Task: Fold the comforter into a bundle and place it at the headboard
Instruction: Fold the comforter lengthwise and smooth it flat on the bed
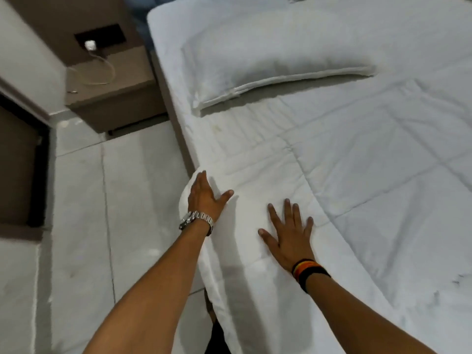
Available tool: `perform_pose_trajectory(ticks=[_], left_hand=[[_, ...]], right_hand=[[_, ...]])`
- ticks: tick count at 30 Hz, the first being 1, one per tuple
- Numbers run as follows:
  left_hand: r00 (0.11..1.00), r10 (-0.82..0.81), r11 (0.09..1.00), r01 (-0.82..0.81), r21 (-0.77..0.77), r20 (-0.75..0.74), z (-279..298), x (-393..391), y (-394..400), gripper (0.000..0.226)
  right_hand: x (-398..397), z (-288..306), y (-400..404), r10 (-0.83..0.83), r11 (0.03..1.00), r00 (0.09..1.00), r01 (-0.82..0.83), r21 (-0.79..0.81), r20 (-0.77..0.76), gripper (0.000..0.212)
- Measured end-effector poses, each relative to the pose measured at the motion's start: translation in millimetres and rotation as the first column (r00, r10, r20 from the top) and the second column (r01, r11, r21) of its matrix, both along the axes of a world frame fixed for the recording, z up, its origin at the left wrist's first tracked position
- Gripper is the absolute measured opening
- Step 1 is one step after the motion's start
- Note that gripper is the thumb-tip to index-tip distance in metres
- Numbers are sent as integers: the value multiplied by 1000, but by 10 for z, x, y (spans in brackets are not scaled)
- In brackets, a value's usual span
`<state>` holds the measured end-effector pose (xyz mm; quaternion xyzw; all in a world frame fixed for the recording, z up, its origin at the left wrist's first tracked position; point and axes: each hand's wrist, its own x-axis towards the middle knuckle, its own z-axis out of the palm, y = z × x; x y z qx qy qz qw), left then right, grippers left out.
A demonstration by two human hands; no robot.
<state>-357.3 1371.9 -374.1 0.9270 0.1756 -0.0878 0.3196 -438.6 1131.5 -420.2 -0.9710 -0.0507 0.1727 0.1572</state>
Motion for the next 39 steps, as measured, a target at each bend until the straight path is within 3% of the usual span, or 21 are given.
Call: perform_pose_trajectory(ticks=[5,8,11,13,16,17,19,22,24,26,28,31,33,36,37,39], left_hand=[[900,-396,899,420,121,-182,-190,1098,161,150],[841,-474,856,509,85,-261,-187,1349,226,130],[854,-472,865,496,72,-219,-215,1429,479,110],[885,-404,898,432,80,-233,-247,1434,637,111],[918,-365,918,382,105,-155,-295,1360,554,125],[921,-384,907,389,164,-65,-308,1276,502,125],[830,-541,821,484,303,139,-314,973,274,103],[582,-772,635,719,284,255,-311,185,-297,86],[361,-902,412,884,223,235,-349,-394,-723,84],[159,-967,200,959,203,201,-455,-910,-1062,81],[33,-989,61,979,194,144,-546,-1303,-1292,80],[-39,-995,-16,972,235,94,-653,-1694,-1432,80],[-44,-997,-25,965,260,65,-642,-1817,-1413,80],[-88,-996,-76,961,267,31,-594,-1908,-1301,82],[-104,-995,-99,954,283,6,-588,-1924,-1261,83],[-163,-984,-178,934,310,-75,-598,-1955,-1126,86]], right_hand=[[239,-346,460,-204,968,975,214,-132,87,75],[280,-271,688,-278,954,957,285,-90,89,74],[208,-166,812,-226,973,966,220,64,124,70],[29,-170,828,-180,982,976,170,84,125,67],[-344,-118,681,-394,917,911,381,117,121,64],[-479,-62,626,-466,884,873,452,121,141,62],[-888,54,489,-649,757,733,647,89,204,59],[-1762,129,295,-944,297,286,954,46,167,66],[-2353,149,264,-999,-13,-13,1000,-13,39,78],[-2776,162,268,-981,-164,-168,985,-50,-93,91],[-2998,136,288,-952,-252,-241,967,34,-188,103],[-3164,42,271,-927,-337,-310,935,107,-210,121],[-3177,67,270,-938,-318,-286,935,156,-195,110],[-3324,89,451,-971,-230,-237,947,223,7,68],[-3415,50,516,-961,-260,-275,934,245,27,63],[-3645,-121,698,-919,-393,-387,885,248,-74,65]])
